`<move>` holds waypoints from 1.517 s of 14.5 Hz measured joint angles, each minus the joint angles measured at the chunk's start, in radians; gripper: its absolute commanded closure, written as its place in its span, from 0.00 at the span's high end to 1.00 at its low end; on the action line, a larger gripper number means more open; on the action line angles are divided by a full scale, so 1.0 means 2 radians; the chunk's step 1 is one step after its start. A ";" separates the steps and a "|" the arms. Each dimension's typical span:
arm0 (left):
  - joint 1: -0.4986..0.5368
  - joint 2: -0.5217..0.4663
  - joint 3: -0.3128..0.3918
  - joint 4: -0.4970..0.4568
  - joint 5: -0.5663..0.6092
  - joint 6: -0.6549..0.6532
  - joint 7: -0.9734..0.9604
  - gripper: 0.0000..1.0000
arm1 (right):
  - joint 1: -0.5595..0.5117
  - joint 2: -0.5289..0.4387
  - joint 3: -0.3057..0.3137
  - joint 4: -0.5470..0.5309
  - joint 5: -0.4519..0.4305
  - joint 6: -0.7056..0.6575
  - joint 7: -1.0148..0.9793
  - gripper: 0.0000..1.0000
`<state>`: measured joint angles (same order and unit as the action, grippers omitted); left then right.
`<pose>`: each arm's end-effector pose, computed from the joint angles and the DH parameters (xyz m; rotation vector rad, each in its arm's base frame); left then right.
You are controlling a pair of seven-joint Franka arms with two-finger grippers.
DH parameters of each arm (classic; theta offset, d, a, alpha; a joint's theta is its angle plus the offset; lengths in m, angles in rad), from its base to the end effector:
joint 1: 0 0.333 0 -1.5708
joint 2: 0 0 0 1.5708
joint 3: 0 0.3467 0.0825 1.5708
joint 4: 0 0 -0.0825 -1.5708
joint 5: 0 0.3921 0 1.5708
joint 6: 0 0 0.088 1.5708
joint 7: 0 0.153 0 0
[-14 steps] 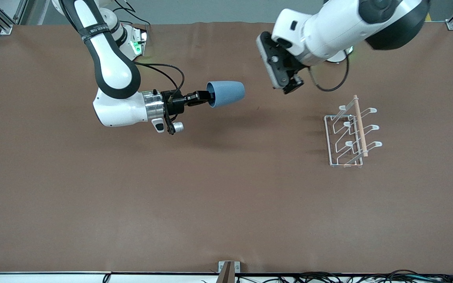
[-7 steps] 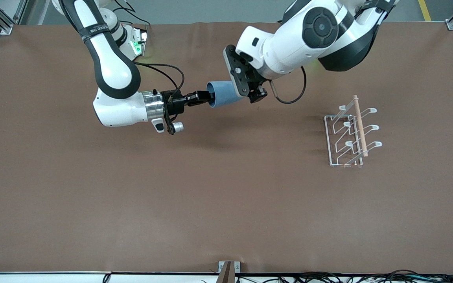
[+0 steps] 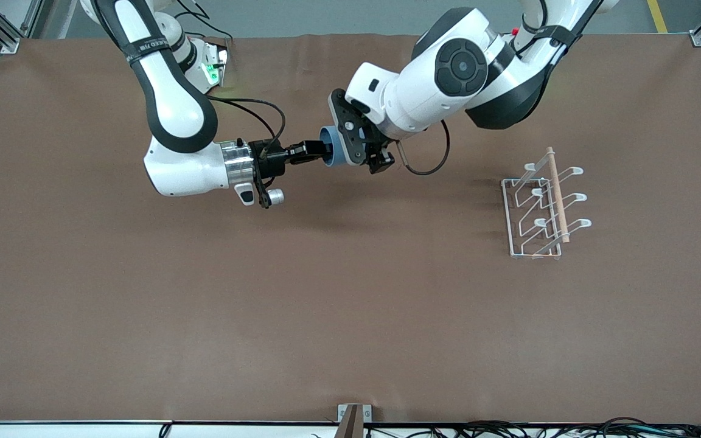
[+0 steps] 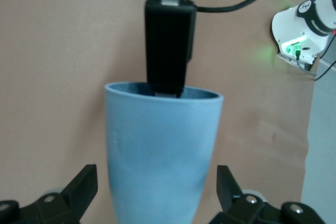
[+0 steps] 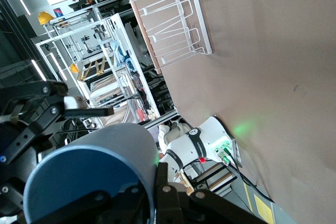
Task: Hang cup on cup holder
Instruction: 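Grasp the cup rim with the left gripper and open the right gripper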
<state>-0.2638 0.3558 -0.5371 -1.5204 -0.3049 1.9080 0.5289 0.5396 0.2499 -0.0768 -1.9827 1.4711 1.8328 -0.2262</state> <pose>0.4848 -0.4845 0.4810 2.1981 -1.5090 0.0166 0.4946 0.3885 0.3843 -1.8543 0.0804 0.5016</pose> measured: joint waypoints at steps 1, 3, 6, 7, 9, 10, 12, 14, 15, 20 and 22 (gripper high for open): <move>-0.001 0.003 0.000 0.000 0.000 0.005 0.000 1.00 | 0.000 0.000 0.000 0.000 0.000 0.000 0.000 0.01; -0.003 0.008 0.000 -0.001 0.000 0.010 0.000 1.00 | 0.000 0.000 0.000 0.000 0.000 0.000 0.000 0.01; -0.007 0.013 -0.001 -0.003 0.000 0.017 0.000 0.58 | 0.000 0.000 0.000 0.000 0.000 0.003 0.000 0.01; -0.009 0.014 -0.002 -0.003 0.001 0.017 0.000 0.53 | 0.000 0.001 0.000 0.000 -0.001 0.004 0.000 0.01; -0.009 0.013 -0.002 -0.003 0.003 0.017 0.000 0.44 | 0.000 0.001 -0.001 -0.001 0.000 0.002 -0.002 0.01; -0.010 0.013 -0.002 -0.003 0.003 0.017 0.000 0.41 | 0.000 0.001 -0.001 -0.001 0.000 0.002 -0.002 0.01; -0.010 0.013 -0.002 -0.003 0.003 0.017 0.000 0.40 | 0.000 0.001 -0.001 -0.001 0.000 0.002 -0.002 0.02; -0.010 0.013 -0.003 -0.002 0.007 0.017 -0.001 0.40 | 0.000 0.001 -0.001 -0.001 0.000 0.003 -0.002 0.20; -0.010 0.013 -0.004 -0.001 0.010 0.017 -0.003 0.40 | 0.000 0.001 -0.001 0.000 0.001 0.003 -0.003 0.55; -0.004 -0.005 -0.001 0.001 0.043 -0.005 -0.016 0.41 | 0.002 0.000 0.000 0.001 0.004 0.000 -0.003 1.00; -0.002 -0.016 -0.001 0.003 0.076 -0.023 -0.018 0.38 | 0.002 0.000 0.000 0.002 0.008 0.000 -0.003 1.00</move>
<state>-0.2680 0.3248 -0.5384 -1.5147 -0.1538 1.8623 0.4936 0.5442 0.2508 -0.0765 -1.9786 1.4862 1.8333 -0.2319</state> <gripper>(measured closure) 0.220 0.295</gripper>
